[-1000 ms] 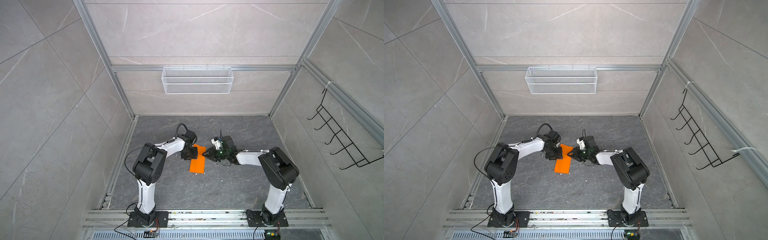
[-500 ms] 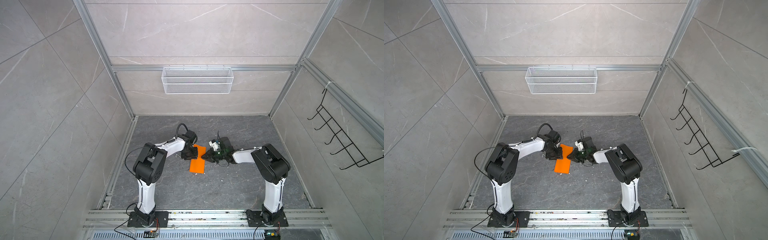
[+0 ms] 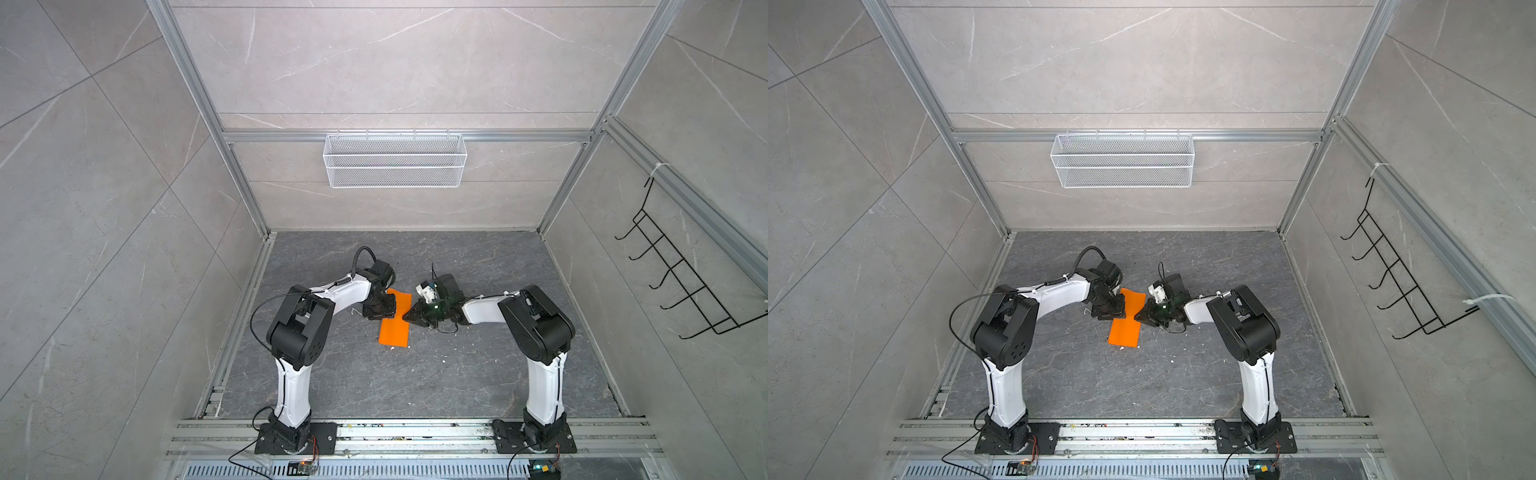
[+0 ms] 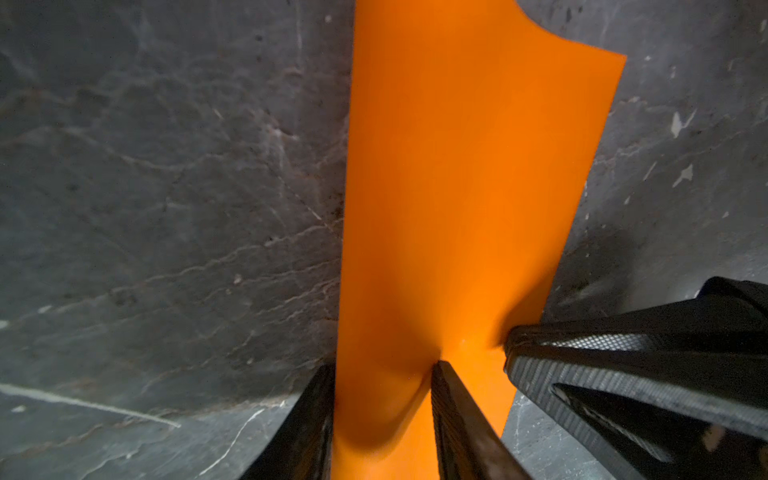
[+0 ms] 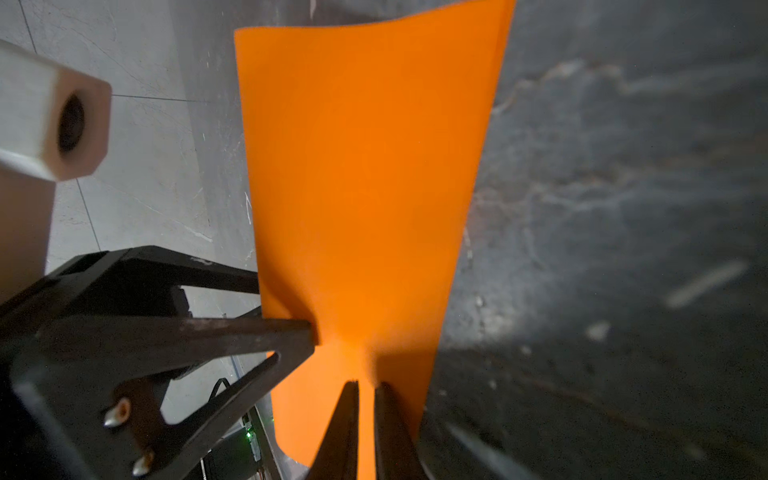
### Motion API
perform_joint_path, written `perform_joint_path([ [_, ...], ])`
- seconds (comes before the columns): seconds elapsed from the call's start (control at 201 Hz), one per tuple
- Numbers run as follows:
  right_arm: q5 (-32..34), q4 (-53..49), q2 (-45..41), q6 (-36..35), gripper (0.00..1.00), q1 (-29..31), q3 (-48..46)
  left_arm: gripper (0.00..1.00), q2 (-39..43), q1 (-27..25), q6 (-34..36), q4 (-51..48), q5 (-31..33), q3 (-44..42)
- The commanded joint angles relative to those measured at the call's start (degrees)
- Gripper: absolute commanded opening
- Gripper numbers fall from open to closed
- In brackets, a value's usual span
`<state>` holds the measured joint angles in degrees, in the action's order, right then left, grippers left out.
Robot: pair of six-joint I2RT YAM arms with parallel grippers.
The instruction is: Fold a paper plane with a square sheet of paper (pick it up from the middle)
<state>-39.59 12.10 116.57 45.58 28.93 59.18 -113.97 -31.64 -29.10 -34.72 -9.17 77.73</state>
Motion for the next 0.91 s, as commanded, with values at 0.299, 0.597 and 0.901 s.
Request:
perform_joint_path([
  [0.299, 9.74, -17.37, 2.96, -5.78, 0.12, 0.21, 2.80, 0.56, 7.40, 0.79, 3.78, -11.56, 4.81, 7.91],
  [0.597, 11.34, -19.42, 3.13, -6.30, 0.12, 0.36, 3.74, 0.34, 7.60, 0.84, 5.09, 1.78, -13.26, 2.32],
  [0.901, 12.51, -20.92, 3.57, -6.48, 0.12, 0.33, 4.55, 0.10, 0.97, 2.61, 6.76, -0.68, -11.53, 1.97],
])
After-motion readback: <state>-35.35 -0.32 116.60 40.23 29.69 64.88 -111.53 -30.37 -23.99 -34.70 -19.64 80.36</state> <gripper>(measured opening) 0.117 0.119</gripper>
